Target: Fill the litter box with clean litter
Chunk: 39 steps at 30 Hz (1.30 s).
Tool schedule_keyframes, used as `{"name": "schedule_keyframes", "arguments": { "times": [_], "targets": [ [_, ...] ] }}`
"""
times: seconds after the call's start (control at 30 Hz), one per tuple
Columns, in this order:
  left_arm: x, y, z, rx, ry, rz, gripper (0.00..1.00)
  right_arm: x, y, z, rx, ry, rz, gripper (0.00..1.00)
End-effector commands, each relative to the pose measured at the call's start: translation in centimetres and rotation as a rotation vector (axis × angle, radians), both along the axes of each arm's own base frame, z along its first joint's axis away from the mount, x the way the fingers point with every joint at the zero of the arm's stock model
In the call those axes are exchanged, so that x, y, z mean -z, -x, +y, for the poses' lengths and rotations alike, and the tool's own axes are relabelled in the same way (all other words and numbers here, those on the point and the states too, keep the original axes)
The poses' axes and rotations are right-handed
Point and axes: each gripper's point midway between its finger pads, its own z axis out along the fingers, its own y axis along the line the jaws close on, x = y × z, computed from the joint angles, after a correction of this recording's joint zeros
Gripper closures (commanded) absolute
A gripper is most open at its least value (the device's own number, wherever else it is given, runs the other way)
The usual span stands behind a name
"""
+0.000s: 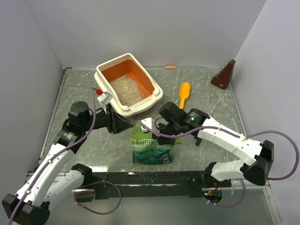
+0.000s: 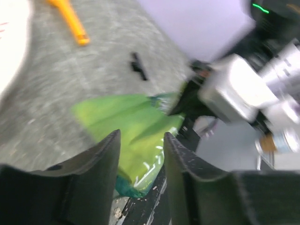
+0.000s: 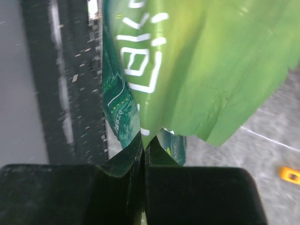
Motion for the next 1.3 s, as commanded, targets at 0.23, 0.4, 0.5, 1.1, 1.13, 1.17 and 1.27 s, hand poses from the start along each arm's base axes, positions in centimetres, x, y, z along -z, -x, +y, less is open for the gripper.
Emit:
{"name": "schedule_keyframes", "arguments": {
  "times": [0.23, 0.4, 0.5, 1.1, 1.13, 1.17, 1.27],
  "targets": [
    [1.8, 7.1, -5.9, 0.458, 0.048, -0.271, 0.36, -0.3, 0.6, 1.5, -0.062, -0.219, -0.004, 1.00],
    [3.7, 6.8, -7.0, 0.405, -0.007, -0.334, 0.33, -0.1, 0.8, 1.0, -0.040, -0.240, -0.016, 1.00],
    [4.5, 6.3, -7.4, 0.373, -0.022, -0.358, 0.23, -0.5, 1.0, 0.9, -0.039, -0.267, -0.032, 1.00],
    [10.3, 8.1, -9.2, 0.457, -0.182, -0.334, 0.19, -0.5, 1.3, 1.4, -0.050, -0.322, -0.043, 1.00],
    [10.7, 8.0, -9.1, 0.455, -0.201, -0.334, 0.20, -0.4, 1.2, 1.3, -0.048, -0.318, -0.042, 1.00],
    [11.2, 8.1, -9.0, 0.457, -0.220, -0.329, 0.23, -0.4, 1.1, 1.3, -0.044, -0.314, -0.045, 1.00],
    [12.4, 8.0, -9.0, 0.455, -0.273, -0.324, 0.35, -0.4, 1.2, 1.0, -0.042, -0.307, -0.043, 1.00]
  ]
}}
